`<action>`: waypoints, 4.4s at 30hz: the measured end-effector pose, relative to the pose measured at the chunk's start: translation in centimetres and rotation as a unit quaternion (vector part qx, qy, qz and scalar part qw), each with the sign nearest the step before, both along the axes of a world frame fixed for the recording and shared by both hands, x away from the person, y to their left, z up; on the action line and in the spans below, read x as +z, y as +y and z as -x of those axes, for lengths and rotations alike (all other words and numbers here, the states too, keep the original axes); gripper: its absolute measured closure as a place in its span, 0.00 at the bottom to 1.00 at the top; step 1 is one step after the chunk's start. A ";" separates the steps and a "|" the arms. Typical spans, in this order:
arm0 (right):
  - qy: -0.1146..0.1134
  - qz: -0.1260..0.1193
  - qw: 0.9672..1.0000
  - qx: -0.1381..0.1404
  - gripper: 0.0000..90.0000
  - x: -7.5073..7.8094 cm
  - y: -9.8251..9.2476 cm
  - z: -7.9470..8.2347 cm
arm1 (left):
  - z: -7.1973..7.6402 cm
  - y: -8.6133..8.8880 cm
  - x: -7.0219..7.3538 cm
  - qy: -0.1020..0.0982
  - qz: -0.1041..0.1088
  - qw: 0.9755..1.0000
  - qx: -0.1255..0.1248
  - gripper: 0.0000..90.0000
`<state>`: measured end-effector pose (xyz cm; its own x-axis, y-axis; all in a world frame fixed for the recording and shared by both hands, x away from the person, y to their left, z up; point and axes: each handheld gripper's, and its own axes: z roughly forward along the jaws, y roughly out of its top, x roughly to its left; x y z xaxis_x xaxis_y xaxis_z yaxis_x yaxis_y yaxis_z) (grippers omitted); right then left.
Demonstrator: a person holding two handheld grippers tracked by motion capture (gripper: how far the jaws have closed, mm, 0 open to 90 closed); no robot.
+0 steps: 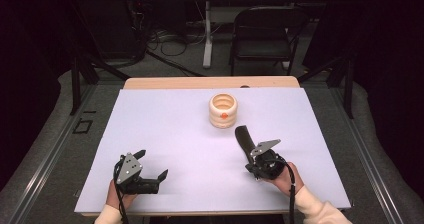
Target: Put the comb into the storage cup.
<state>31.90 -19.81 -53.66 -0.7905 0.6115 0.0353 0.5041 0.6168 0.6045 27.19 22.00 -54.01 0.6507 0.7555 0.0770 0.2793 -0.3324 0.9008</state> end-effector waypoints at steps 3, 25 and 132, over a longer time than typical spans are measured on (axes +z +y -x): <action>0.000 0.000 1.000 -0.005 1.00 0.0 -0.4 0.0 | 0.0 0.0 0.0 0.001 0.000 1.000 0.000 0.00; 0.001 0.006 1.000 -0.025 1.00 0.0 -2.1 -0.5 | 0.0 0.0 0.0 0.001 -0.001 1.000 -0.001 0.00; -0.019 0.109 0.993 0.038 0.00 2.8 -0.4 -5.4 | -0.1 -0.2 -0.1 0.002 -0.004 1.000 -0.001 0.00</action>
<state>37.29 -20.19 -50.91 -0.8332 0.5395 -0.1216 0.4305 0.7707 0.4697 27.25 21.83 -54.16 0.6519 0.7540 0.0808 0.2822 -0.3401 0.8970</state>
